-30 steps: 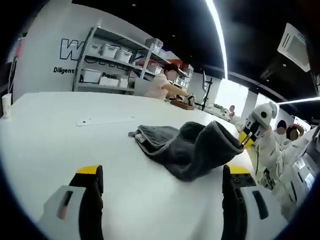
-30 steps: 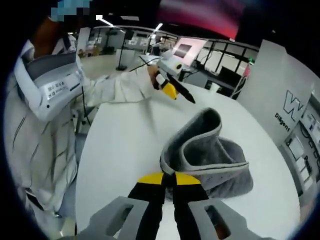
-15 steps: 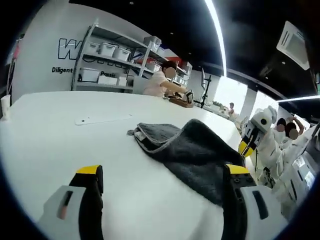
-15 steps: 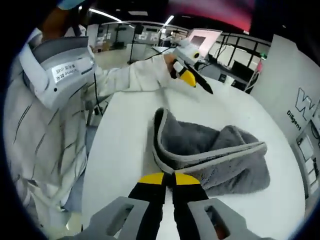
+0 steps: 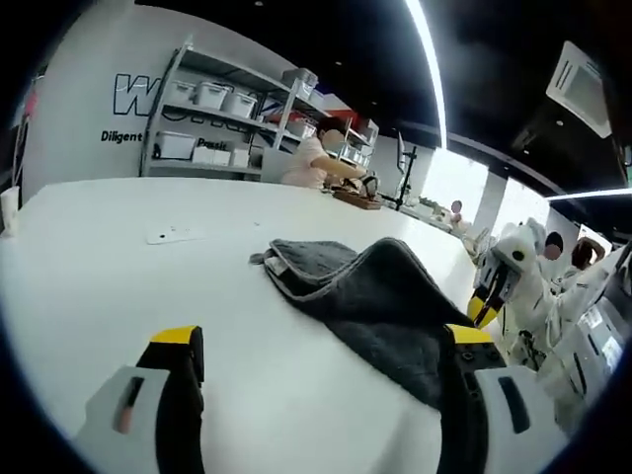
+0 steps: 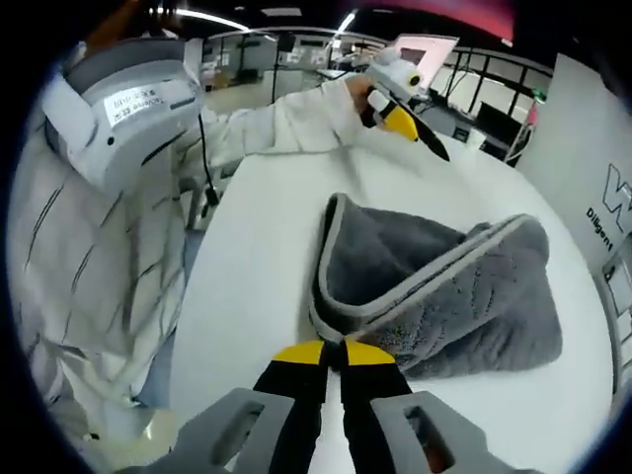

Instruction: Open the folded towel by lifting each exposed corner and separating the folded layers until the towel lies flat within the target outline without major curled edges

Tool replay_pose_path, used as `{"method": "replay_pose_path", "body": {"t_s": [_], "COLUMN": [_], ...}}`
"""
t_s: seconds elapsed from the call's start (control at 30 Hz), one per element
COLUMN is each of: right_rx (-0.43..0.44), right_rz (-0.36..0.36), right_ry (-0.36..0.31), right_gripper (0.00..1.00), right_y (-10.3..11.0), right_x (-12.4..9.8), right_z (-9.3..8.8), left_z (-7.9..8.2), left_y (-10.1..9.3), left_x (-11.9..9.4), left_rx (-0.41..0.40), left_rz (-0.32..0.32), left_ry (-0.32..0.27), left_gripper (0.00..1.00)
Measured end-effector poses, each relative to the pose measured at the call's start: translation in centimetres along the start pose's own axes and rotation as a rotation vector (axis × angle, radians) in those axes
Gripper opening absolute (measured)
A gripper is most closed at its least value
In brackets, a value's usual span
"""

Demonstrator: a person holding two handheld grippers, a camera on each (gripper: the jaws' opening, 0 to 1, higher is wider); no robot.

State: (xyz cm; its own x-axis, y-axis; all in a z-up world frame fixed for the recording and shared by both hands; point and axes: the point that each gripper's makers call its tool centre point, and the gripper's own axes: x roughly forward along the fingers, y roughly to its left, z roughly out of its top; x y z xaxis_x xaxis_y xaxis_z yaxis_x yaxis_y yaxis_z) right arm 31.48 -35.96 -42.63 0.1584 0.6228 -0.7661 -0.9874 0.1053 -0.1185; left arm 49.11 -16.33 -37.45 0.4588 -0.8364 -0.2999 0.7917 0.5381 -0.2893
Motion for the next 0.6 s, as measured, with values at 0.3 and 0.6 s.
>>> {"method": "replay_pose_path", "body": {"t_s": [0.3,0.6], "right_rx": [0.059,0.103], "right_rz": [0.026,0.022], "right_ry": [0.037,0.023], "right_gripper": [0.0,0.08], "right_y": [0.32,0.98], "right_x": [0.93,0.25], "right_z": [-0.71,-0.54], "left_z": [0.1,-0.09], "left_y": [0.16,-0.08], "left_x": [0.09,0.21], "left_rx": [-0.001,0.005], "left_rz": [0.0,-0.005], "left_ry": [0.004,0.015], "left_gripper": [0.98,0.98]}}
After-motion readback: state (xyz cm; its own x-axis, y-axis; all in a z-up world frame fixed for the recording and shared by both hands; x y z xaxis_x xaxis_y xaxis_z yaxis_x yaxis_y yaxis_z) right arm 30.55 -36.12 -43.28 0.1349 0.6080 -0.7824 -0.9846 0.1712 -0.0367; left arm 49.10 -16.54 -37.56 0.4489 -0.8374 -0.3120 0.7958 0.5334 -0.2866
